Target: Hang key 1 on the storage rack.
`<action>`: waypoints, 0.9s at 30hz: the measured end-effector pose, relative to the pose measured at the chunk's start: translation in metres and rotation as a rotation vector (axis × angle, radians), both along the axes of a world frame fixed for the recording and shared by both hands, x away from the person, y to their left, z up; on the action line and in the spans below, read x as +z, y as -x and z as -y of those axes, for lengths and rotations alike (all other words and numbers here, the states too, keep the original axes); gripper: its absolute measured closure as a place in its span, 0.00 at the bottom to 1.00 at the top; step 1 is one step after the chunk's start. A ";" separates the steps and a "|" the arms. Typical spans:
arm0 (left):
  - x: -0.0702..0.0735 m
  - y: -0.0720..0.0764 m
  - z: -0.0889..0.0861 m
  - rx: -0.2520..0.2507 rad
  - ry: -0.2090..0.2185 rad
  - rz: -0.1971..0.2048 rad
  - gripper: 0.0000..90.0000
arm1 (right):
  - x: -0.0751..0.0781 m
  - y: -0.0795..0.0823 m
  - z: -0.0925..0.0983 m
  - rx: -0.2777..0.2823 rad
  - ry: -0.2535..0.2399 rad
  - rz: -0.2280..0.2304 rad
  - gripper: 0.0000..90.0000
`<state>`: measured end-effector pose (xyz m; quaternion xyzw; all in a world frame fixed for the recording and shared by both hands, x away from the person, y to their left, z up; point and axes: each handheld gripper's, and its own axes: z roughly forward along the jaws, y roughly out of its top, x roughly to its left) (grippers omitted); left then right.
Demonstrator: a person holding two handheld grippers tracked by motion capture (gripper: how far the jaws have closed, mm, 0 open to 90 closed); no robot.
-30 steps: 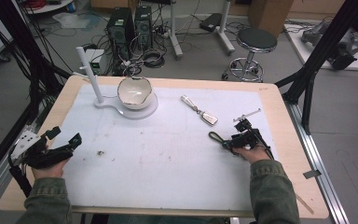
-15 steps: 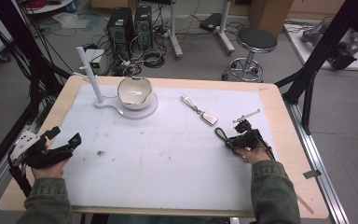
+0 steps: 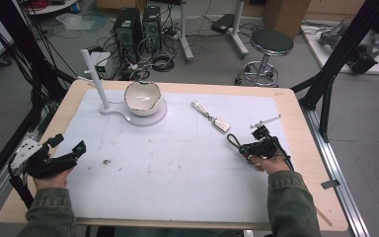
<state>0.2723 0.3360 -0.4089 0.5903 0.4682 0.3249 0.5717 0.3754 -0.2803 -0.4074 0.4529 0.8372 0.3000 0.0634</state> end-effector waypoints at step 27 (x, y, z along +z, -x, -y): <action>0.000 -0.001 0.000 0.000 0.002 0.002 0.11 | 0.066 0.001 -0.051 0.112 -0.095 0.119 0.85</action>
